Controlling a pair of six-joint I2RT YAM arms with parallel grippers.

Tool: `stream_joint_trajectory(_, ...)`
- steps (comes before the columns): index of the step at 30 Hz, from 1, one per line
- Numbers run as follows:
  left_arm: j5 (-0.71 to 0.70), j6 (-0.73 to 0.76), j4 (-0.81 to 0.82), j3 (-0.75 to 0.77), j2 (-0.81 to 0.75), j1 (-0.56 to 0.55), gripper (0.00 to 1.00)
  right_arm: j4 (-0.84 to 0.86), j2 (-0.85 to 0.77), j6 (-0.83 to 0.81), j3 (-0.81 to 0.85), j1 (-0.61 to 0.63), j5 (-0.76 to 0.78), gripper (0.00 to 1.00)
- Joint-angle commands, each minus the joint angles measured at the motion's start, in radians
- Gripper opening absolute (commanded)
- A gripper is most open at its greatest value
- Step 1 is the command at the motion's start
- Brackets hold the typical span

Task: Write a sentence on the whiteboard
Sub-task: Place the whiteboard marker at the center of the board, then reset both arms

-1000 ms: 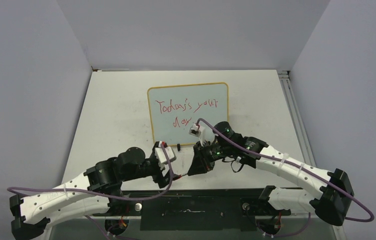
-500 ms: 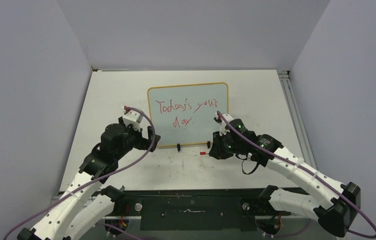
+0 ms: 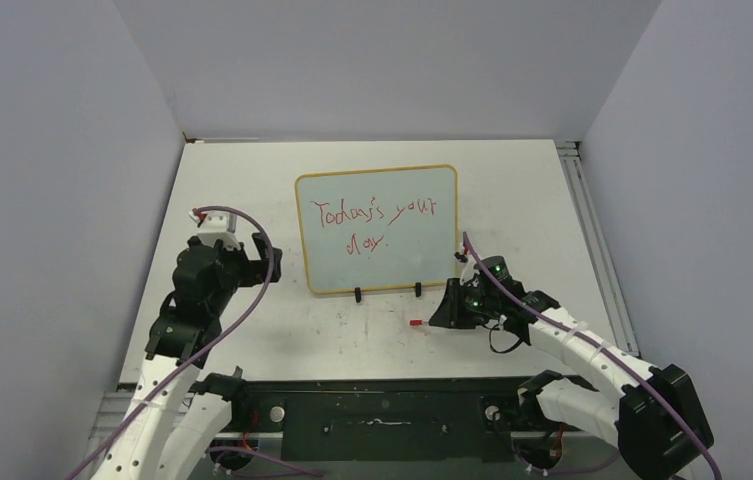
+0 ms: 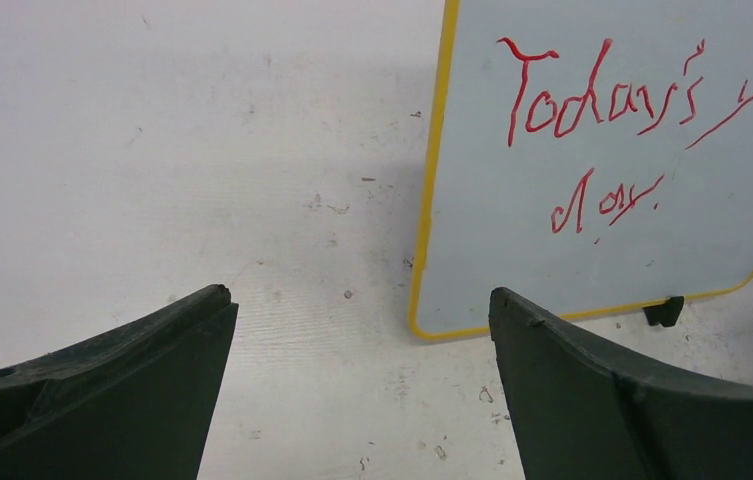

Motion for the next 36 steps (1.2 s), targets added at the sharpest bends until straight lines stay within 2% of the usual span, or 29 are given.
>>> stream_joint_trajectory(1, -0.09, -0.002, 0.003, 0.042, -0.04, 0.007, 0.97, 0.183, 0.016, 0.037, -0.049, -0.041, -0.048, 0.14)
stream_joint_trajectory(6, -0.135, 0.0, 0.0, 0.03, -0.077, 0.008, 0.97, 0.173, 0.023, 0.045, -0.076, -0.072, 0.039, 0.28)
stream_joint_trajectory(8, -0.146, -0.001, -0.004, 0.031, -0.077, 0.009, 0.97, 0.148, 0.018, 0.041, -0.07, -0.081, 0.086, 0.49)
stream_joint_trajectory(9, -0.153, -0.004, -0.004, 0.033, -0.079, 0.009, 0.97, 0.136, 0.012, 0.037, -0.064, -0.083, 0.103, 0.56)
stream_joint_trajectory(15, -0.184, -0.014, -0.004, 0.029, -0.1, 0.014, 0.97, 0.063, -0.045, 0.017, -0.017, -0.093, 0.209, 0.8)
stream_joint_trajectory(16, -0.192, -0.018, -0.008, 0.029, -0.102, 0.015, 1.0, 0.048, -0.057, 0.015, -0.008, -0.096, 0.232, 0.85)
stream_joint_trajectory(17, -0.202, -0.021, -0.011, 0.03, -0.103, 0.017, 0.97, 0.032, -0.071, 0.01, 0.007, -0.099, 0.258, 0.95)
stream_joint_trajectory(18, -0.216, -0.021, -0.015, 0.031, -0.106, 0.018, 0.96, 0.016, -0.083, 0.005, 0.02, -0.102, 0.287, 0.99)
stream_joint_trajectory(21, -0.251, -0.021, -0.018, 0.031, -0.12, 0.019, 0.96, -0.037, -0.124, -0.015, 0.064, -0.104, 0.405, 0.9)
stream_joint_trajectory(27, -0.377, -0.075, -0.051, 0.061, -0.137, 0.019, 0.96, -0.098, -0.208, -0.08, 0.171, -0.105, 0.712, 0.9)
stream_joint_trajectory(31, -0.435, -0.097, -0.075, 0.092, -0.139, 0.019, 0.96, -0.034, -0.313, -0.152, 0.208, -0.104, 0.84, 0.9)
stream_joint_trajectory(36, -0.407, -0.065, -0.06, 0.083, -0.182, 0.019, 0.96, 0.107, -0.465, -0.285, 0.182, -0.104, 0.898, 0.9)
